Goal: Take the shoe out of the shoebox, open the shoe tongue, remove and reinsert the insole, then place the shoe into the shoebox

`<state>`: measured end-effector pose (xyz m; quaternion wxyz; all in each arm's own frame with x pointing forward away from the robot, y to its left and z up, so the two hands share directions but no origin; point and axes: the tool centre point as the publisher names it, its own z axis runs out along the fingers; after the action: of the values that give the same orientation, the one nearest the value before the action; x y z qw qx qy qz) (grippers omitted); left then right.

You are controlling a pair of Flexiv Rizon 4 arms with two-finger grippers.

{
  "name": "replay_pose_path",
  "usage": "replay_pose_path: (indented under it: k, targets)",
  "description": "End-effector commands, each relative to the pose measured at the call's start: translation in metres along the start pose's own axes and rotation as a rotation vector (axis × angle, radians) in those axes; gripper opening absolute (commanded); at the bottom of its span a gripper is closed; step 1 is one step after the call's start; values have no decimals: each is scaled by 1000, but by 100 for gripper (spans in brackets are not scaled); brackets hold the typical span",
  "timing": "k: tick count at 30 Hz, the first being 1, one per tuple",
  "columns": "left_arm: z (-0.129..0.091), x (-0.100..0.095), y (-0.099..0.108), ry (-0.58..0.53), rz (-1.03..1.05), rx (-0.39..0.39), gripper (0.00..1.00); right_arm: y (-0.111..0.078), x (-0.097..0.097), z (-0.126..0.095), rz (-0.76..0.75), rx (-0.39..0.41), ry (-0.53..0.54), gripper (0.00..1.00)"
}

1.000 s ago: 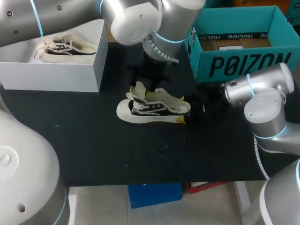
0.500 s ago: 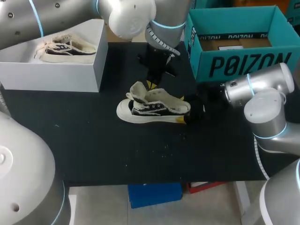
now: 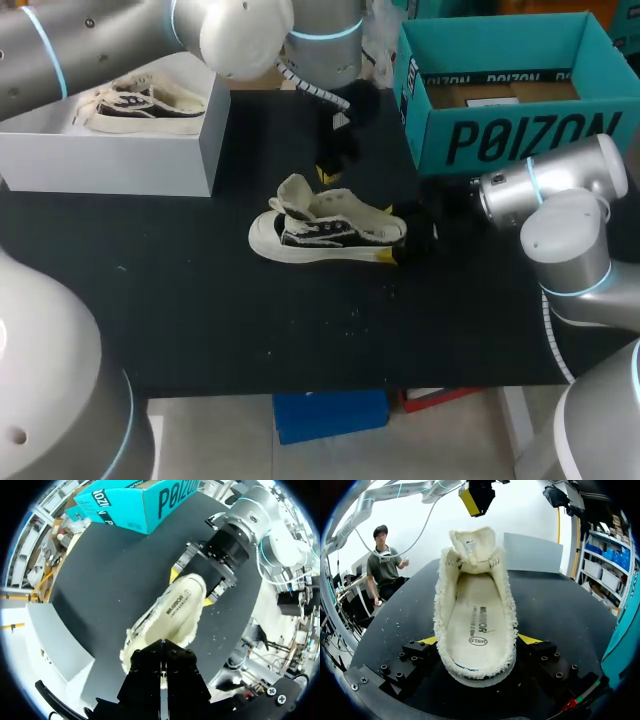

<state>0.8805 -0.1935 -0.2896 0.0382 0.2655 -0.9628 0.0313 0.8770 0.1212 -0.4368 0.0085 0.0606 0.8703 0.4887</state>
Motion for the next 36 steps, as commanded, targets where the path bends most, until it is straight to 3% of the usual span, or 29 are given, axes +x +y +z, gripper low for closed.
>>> replay_pose_path:
  k: [1,4,5,9,12,16,22,36]
  targets:
    - [7,-4,-5,181,364,87,0,0,-1,1,2,1,0,0]
    - [12,-4,-11,196,422,48,0,0,-1,1,2,1,0,0]
    - [15,-5,-13,157,426,-25,0,0,-1,1,2,1,0,0]
    - [20,-2,-20,146,487,-107,0,0,-1,1,2,1,0,0]
    - [25,-4,-22,145,521,-130,0,0,-1,1,2,1,0,0]
    - [32,-6,-22,169,574,-107,0,0,-1,1,2,1,0,0]
    - [51,-11,-21,211,585,-10,0,0,-1,1,2,1,0,0]
    - [73,-3,-24,283,580,-1,0,0,-1,1,2,1,0,0]
